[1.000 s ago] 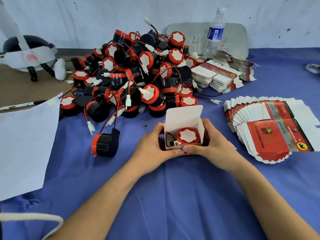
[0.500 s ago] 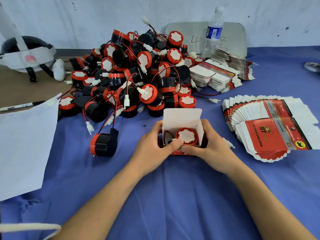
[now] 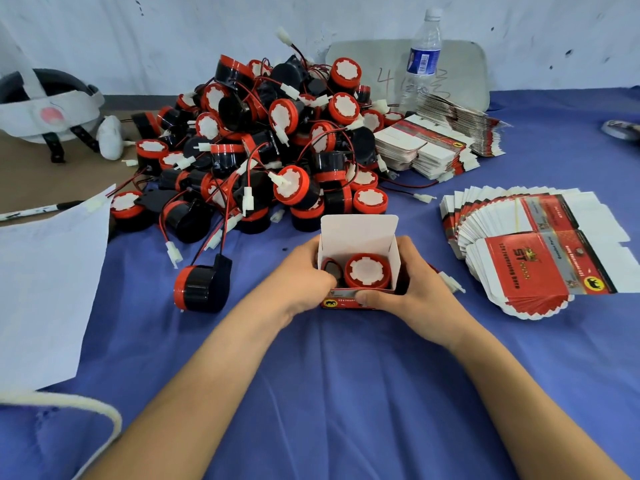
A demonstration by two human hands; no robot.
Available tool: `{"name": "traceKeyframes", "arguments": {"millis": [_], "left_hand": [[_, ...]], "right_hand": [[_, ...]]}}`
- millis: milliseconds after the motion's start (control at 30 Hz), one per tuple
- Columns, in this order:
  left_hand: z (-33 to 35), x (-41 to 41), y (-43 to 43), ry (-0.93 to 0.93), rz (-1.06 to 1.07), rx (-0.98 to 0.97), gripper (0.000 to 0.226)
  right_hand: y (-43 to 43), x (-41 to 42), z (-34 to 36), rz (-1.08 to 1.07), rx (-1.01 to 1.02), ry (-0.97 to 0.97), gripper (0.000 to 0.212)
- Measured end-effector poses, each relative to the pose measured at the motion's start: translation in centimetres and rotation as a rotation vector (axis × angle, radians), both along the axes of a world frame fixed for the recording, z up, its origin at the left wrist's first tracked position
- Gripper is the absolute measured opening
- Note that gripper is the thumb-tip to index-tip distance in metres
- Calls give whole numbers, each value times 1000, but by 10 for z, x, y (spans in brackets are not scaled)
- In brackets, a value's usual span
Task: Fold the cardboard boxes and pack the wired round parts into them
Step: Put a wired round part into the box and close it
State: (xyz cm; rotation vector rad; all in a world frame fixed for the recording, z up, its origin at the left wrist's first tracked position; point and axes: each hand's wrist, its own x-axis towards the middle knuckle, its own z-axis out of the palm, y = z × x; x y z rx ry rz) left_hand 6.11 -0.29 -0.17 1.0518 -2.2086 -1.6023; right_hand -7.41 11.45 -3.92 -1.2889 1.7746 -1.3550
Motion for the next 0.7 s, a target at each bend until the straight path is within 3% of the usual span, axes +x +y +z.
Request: {"name": "traceKeyframes", "arguments": {"millis": [100, 167, 267, 333, 400, 500, 700], "left_hand": [[-2, 0, 3, 5, 77, -22, 54], [-10, 4, 10, 77, 191, -99, 70], [-14, 20, 29, 243, 347, -511, 86], [-20, 30, 40, 211, 369, -890, 65], [-26, 36, 45, 51, 334, -1057, 44], [-27, 33, 43, -239, 209, -922, 48], [-23, 14, 36, -444, 122, -942, 56]], "right_hand": [[0, 1, 0, -7, 4, 14, 54], [0, 4, 2, -26, 0, 25, 54], [-3, 13, 1, -122, -24, 58, 52], [-6, 21, -1, -222, -34, 101, 56], [-8, 26, -3, -294, -42, 158, 56], [-8, 28, -5, -323, -54, 236, 55], [-9, 28, -8, -321, -27, 290, 50]]}}
